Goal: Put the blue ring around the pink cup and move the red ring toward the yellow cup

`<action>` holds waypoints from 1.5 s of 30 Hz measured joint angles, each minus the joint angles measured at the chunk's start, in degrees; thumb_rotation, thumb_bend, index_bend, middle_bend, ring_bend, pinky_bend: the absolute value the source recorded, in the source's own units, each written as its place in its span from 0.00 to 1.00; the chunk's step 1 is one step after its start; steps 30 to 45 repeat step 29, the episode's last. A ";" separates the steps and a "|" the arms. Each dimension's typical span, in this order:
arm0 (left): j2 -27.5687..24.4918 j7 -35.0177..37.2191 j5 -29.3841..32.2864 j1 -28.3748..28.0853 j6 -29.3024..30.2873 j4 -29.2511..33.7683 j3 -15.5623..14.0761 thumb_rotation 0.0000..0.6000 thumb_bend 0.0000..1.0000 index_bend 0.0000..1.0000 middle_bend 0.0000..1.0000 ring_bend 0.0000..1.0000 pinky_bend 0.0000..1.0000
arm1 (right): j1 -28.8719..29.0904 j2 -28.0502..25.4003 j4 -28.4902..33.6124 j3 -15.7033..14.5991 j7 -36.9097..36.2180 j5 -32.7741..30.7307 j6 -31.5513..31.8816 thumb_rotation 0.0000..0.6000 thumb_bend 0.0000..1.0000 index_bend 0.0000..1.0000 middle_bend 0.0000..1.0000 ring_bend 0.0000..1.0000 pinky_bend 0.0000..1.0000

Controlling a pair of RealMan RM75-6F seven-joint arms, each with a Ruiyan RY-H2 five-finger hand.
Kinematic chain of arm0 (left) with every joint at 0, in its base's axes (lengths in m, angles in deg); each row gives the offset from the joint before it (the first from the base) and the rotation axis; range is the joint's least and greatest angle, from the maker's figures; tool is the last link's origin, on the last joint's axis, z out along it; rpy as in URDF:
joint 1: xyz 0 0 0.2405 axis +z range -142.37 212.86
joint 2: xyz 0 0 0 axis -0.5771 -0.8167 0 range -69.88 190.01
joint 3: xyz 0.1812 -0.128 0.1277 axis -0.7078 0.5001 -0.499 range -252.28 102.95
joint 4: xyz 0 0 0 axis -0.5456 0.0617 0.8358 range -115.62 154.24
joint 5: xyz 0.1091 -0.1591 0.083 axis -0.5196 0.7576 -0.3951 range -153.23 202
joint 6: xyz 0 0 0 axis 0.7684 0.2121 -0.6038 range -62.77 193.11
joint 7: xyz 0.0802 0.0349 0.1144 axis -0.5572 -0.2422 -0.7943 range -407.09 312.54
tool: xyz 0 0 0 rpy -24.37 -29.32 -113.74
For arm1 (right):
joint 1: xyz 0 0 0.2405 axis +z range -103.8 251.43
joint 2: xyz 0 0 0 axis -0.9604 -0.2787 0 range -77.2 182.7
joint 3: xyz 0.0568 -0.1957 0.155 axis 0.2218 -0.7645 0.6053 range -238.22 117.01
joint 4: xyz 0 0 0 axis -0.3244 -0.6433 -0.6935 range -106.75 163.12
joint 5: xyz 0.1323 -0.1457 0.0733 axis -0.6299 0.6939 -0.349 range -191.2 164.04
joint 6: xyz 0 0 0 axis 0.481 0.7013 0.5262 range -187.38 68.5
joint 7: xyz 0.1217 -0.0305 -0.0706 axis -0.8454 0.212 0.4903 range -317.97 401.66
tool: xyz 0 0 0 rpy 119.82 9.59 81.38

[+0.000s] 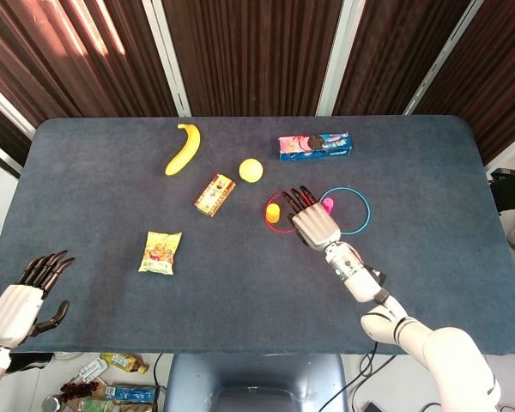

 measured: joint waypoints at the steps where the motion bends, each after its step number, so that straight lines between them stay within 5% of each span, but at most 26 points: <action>1: -0.02 0.06 -0.02 0.00 0.03 -0.02 0.00 1.00 0.47 0.09 0.00 0.00 0.09 | -0.16 -0.16 0.41 -0.01 -0.14 -0.09 0.11 1.00 0.42 0.28 0.11 0.00 0.00; 7: -0.20 0.59 -0.30 0.19 0.57 -0.16 -0.12 1.00 0.47 0.09 0.00 0.00 0.09 | -3.02 -3.96 7.92 -0.07 -1.04 -0.50 4.34 1.00 0.39 0.18 0.05 0.00 0.00; 13: -0.24 0.45 -0.86 0.47 1.41 -0.09 -0.26 1.00 0.47 0.09 0.00 0.00 0.09 | -10.37 -13.42 25.74 -2.00 0.75 -0.08 13.07 1.00 0.37 0.02 0.00 0.00 0.00; 20: 0.28 -0.77 -0.75 1.27 3.41 -0.42 0.25 1.00 0.47 0.10 0.00 0.00 0.09 | -29.17 -26.18 48.77 -10.97 9.23 3.51 33.62 1.00 0.33 0.00 0.00 0.00 0.00; 26: 0.93 -4.37 0.78 1.84 3.42 0.30 0.86 1.00 0.47 0.10 0.00 0.00 0.09 | -39.55 -33.54 52.95 -15.58 11.86 5.19 42.15 1.00 0.29 0.00 0.00 0.00 0.00; 29: 1.26 -5.34 0.84 2.21 4.14 0.69 1.09 1.00 0.47 0.10 0.00 0.00 0.09 | -40.82 -37.04 55.60 -15.55 11.63 5.41 43.41 1.00 0.29 0.00 0.00 0.00 0.00; 45: 1.26 -5.34 0.84 2.21 4.14 0.69 1.09 1.00 0.47 0.10 0.00 0.00 0.09 | -40.82 -37.04 55.60 -15.55 11.63 5.41 43.41 1.00 0.29 0.00 0.00 0.00 0.00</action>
